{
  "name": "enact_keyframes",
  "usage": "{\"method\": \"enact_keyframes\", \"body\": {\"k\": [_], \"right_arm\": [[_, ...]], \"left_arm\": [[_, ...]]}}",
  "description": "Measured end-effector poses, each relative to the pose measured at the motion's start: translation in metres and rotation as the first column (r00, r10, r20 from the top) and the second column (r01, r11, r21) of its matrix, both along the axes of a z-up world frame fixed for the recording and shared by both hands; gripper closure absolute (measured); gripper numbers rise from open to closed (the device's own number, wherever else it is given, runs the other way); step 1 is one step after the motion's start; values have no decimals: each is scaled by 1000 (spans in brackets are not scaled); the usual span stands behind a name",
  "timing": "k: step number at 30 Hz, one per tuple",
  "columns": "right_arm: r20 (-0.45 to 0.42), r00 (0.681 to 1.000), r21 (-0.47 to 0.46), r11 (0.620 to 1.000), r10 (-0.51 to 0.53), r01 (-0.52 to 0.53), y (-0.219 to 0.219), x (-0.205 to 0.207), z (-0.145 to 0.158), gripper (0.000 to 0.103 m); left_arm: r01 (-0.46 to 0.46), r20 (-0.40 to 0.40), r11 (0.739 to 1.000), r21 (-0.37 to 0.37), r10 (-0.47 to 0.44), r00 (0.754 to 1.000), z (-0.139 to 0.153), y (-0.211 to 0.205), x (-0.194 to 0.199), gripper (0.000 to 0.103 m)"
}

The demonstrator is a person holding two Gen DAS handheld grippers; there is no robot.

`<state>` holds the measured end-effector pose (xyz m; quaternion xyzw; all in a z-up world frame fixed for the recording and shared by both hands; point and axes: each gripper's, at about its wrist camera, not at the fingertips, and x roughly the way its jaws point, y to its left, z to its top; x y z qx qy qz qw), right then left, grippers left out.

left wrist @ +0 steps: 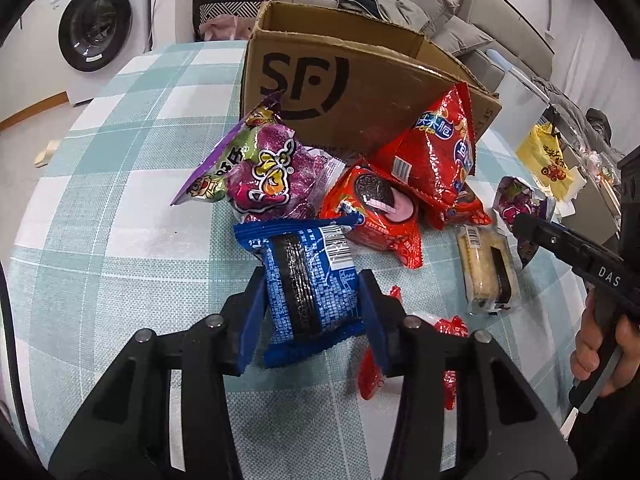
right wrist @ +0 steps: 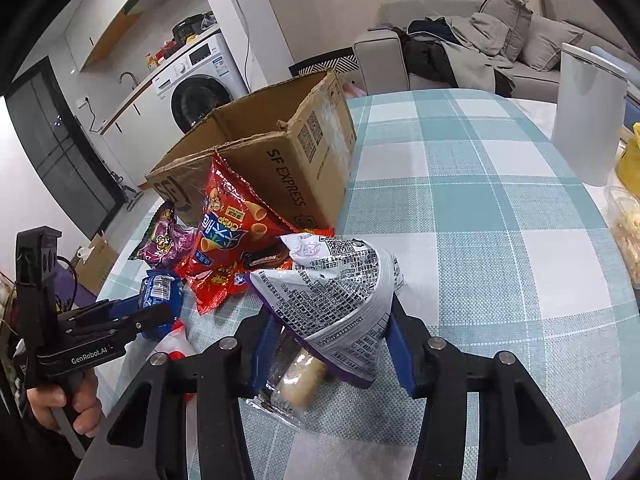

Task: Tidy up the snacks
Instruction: 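Lift both held snacks and lower them into the cardboard box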

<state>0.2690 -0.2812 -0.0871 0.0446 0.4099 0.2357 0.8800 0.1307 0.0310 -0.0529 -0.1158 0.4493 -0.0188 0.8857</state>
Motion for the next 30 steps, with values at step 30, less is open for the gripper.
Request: {"method": "enact_keyframes", "body": {"k": [30], "right_arm": [[152,986,92,993,63,-78,12,-36,74,54]], "left_arm": [[2,178,1000,4,-2,984,82,-2,-33,61]]}}
